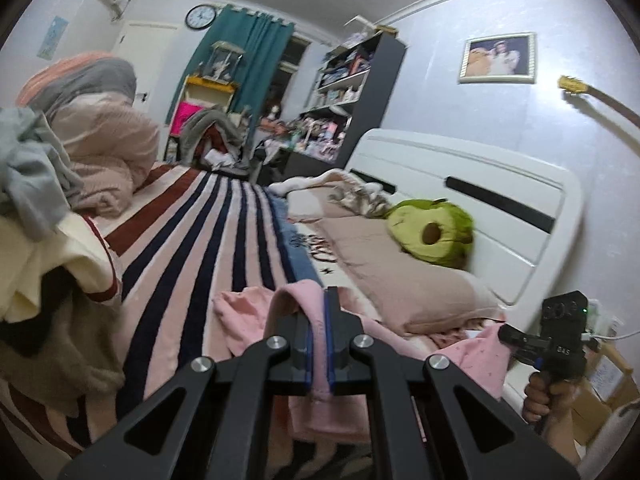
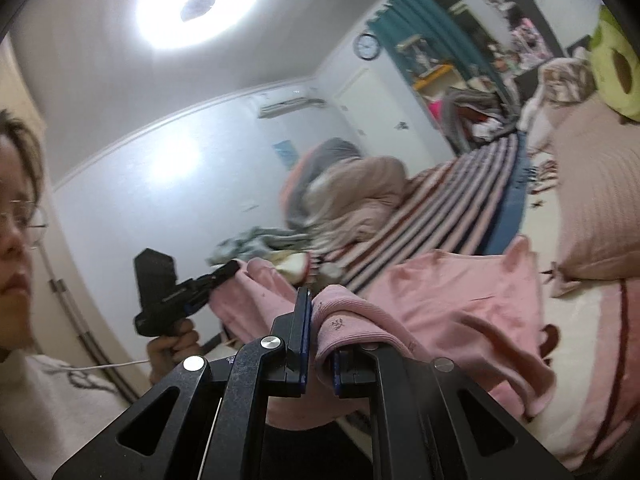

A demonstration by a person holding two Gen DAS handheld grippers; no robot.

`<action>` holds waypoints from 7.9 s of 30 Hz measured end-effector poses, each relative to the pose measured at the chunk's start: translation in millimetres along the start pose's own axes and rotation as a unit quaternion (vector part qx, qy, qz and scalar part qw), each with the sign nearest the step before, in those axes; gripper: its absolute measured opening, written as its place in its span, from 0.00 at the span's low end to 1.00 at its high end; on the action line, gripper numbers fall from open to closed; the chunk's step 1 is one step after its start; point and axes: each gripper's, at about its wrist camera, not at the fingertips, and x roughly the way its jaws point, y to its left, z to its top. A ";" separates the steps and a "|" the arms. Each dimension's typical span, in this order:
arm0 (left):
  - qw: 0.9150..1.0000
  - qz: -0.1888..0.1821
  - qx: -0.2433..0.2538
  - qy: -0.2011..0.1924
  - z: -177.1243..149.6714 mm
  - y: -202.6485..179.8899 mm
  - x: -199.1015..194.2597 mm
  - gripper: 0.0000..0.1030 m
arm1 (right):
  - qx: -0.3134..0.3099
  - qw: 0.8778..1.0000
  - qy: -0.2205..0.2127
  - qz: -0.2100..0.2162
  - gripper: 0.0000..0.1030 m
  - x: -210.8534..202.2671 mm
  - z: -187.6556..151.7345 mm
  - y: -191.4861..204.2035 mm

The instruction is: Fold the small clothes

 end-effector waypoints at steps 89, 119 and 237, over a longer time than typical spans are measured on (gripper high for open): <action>0.967 0.056 0.055 0.243 -5.7 74.6 248.3 0.29 | -0.119 0.906 0.301 -0.274 0.11 180.3 68.7 -136.8; 0.960 0.065 0.084 0.261 0.5 79.4 272.1 0.03 | -0.257 0.845 0.314 -0.349 0.01 180.7 82.3 -129.2; 0.939 -0.124 0.070 0.312 -96.3 -128.4 235.9 0.11 | 0.003 0.950 0.129 -0.284 0.12 37.3 22.8 -84.5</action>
